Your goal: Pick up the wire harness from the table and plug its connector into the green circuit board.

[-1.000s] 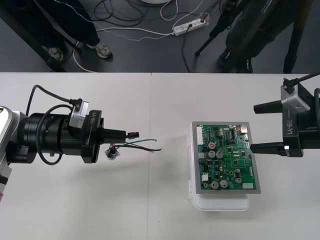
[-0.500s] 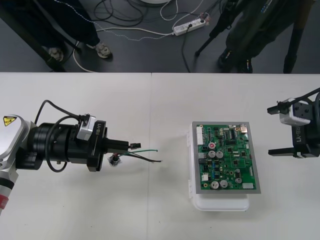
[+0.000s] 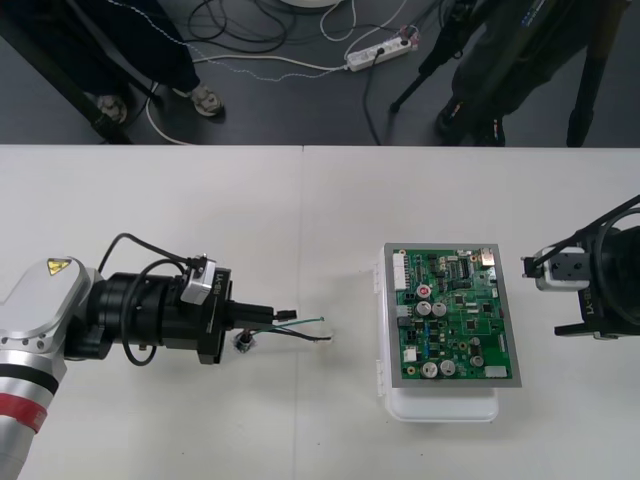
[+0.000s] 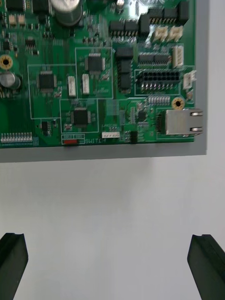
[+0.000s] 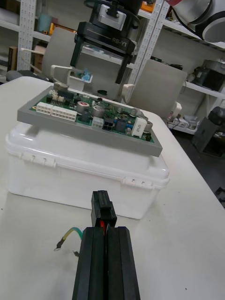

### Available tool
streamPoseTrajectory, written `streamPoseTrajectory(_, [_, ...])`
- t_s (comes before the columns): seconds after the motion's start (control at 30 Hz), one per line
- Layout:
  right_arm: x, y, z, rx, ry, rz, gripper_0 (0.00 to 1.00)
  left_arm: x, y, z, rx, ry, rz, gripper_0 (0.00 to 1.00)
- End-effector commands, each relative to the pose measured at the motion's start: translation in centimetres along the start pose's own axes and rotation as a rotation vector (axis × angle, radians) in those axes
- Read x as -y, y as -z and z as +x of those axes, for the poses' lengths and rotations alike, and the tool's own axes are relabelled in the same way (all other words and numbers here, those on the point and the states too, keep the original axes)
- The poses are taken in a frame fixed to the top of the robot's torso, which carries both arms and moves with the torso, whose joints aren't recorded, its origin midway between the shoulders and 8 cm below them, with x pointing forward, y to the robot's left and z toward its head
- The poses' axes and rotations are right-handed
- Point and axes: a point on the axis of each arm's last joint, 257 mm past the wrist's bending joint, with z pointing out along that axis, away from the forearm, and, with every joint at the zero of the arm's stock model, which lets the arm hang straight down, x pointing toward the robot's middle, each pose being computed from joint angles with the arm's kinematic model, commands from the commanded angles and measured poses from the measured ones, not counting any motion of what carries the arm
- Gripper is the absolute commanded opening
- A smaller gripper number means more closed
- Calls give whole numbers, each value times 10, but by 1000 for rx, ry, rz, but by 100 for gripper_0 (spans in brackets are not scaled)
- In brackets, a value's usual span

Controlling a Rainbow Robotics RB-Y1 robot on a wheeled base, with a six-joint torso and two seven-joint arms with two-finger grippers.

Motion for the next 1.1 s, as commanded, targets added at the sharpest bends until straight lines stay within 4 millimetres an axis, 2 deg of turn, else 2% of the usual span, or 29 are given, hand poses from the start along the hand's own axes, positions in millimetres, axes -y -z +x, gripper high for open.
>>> streamPoseTrajectory(0.03, [-12, -3, 7, -52, 27, -24, 100, 21, -21, 11, 36, -81, 53, 0])
streamPoseTrajectory(0.37, [-17, -23, 12, -114, 21, -19, 100, 32, -38, 16, 43, -99, 78, 0])
streamPoseTrajectory(0.5, [-18, -33, 6, -117, 24, -9, 100, 35, -48, 15, 50, -119, 86, 0])
streamPoseTrajectory(0.83, [-13, -45, -8, -161, 73, 52, 100, 33, -56, 7, 50, -162, 115, 0])
streamPoseTrajectory(1.1, [-18, -54, -5, -201, 89, 49, 100, 35, -65, 1, 51, -170, 147, 0])
